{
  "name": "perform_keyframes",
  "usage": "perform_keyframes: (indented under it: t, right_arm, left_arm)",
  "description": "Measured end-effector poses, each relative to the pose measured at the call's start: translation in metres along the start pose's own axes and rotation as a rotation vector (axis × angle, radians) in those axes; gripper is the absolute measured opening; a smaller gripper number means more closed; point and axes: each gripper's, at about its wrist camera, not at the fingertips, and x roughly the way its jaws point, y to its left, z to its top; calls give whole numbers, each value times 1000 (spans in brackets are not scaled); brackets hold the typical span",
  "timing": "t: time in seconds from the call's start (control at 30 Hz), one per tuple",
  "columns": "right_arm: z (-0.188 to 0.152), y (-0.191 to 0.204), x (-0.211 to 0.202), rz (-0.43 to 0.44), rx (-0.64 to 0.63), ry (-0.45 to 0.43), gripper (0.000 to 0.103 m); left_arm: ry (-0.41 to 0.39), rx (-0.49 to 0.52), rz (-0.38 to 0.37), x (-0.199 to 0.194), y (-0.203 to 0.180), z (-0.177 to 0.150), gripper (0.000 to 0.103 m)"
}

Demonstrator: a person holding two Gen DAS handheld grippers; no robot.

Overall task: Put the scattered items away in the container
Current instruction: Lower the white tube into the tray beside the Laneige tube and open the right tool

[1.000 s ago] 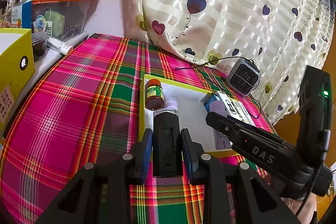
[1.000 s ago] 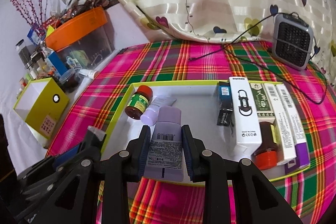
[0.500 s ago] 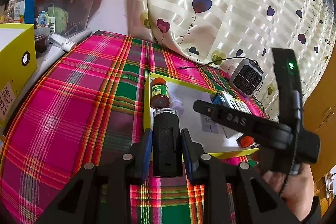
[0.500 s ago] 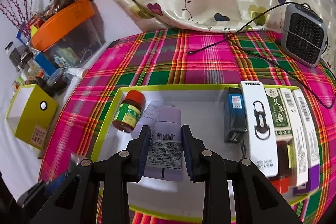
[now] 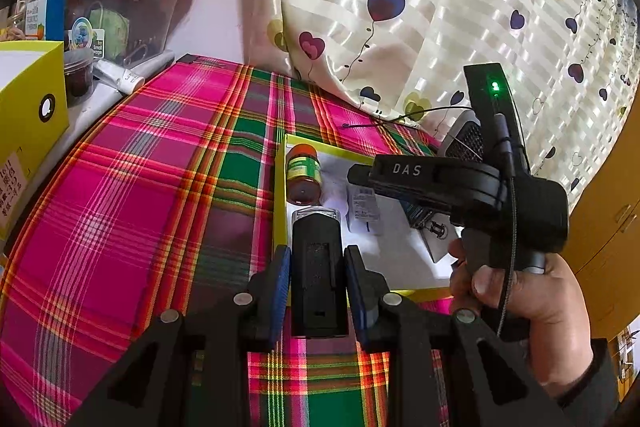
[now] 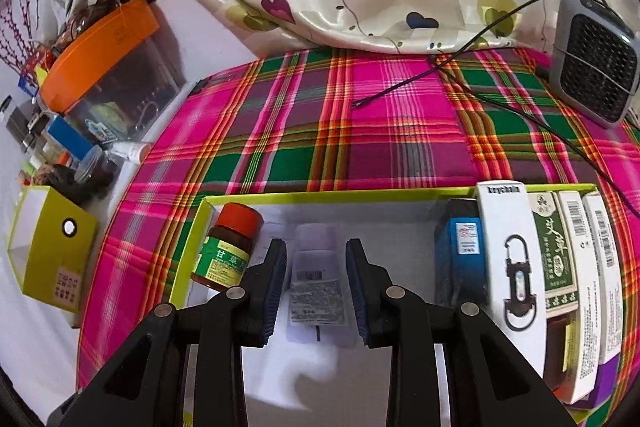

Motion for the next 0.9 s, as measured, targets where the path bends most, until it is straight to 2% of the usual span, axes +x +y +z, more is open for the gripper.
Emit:
perform_keyframes:
  t: [0.1, 0.3, 0.53, 0.7, 0.9]
  right_arm:
    - [-4, -3, -6, 6, 8, -11, 31]
    - [-14, 0, -3, -19, -24, 22, 17]
    - [-11, 1, 2, -4, -35, 23, 17]
    - [-17, -3, -22, 17, -34, -38, 17]
    - [-53, -2, -66, 77, -39, -140, 19]
  left_arm:
    - [0, 1, 0, 0, 0, 0, 28]
    - [2, 8, -1, 1, -2, -2, 28]
    - [4, 11, -1, 1, -4, -1, 28]
    - [4, 11, 0, 1, -4, -1, 28]
    - [0, 29, 8, 1, -6, -2, 28]
